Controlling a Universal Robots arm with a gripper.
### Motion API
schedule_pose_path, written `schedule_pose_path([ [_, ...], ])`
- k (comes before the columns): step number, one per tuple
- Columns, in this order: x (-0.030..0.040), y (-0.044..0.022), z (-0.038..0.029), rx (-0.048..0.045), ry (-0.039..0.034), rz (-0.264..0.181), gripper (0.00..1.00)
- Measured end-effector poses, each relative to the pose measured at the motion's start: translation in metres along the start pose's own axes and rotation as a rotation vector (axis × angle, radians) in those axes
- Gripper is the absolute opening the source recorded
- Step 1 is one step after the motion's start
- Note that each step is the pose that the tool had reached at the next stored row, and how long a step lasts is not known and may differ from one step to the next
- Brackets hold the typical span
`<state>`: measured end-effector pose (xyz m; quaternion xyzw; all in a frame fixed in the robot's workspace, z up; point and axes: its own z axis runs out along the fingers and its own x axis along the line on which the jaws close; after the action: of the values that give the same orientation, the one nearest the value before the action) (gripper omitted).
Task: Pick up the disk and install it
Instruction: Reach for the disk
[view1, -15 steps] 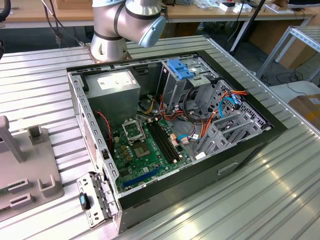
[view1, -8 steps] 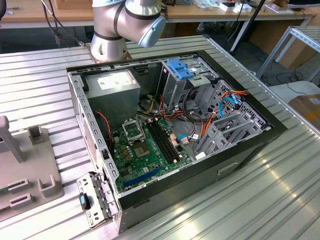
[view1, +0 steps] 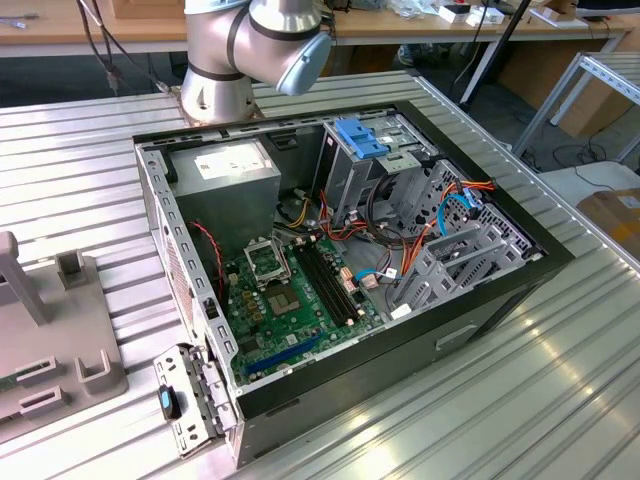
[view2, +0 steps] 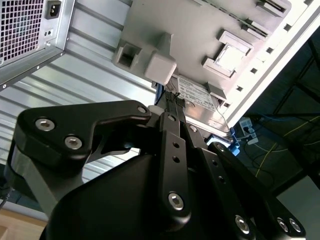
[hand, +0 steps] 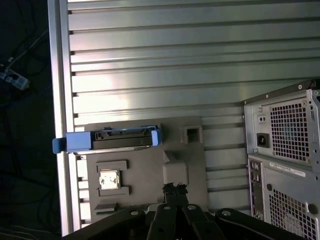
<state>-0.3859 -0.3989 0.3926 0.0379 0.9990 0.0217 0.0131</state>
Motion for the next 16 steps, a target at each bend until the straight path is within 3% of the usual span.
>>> schedule_pose_path([
  [9, 0.0212, -0.0017, 0.0001, 0.0, 0.0, 0.0, 0.11],
  [16, 0.0216, -0.0016, 0.0001, 0.0, 0.0001, 0.0, 0.11],
])
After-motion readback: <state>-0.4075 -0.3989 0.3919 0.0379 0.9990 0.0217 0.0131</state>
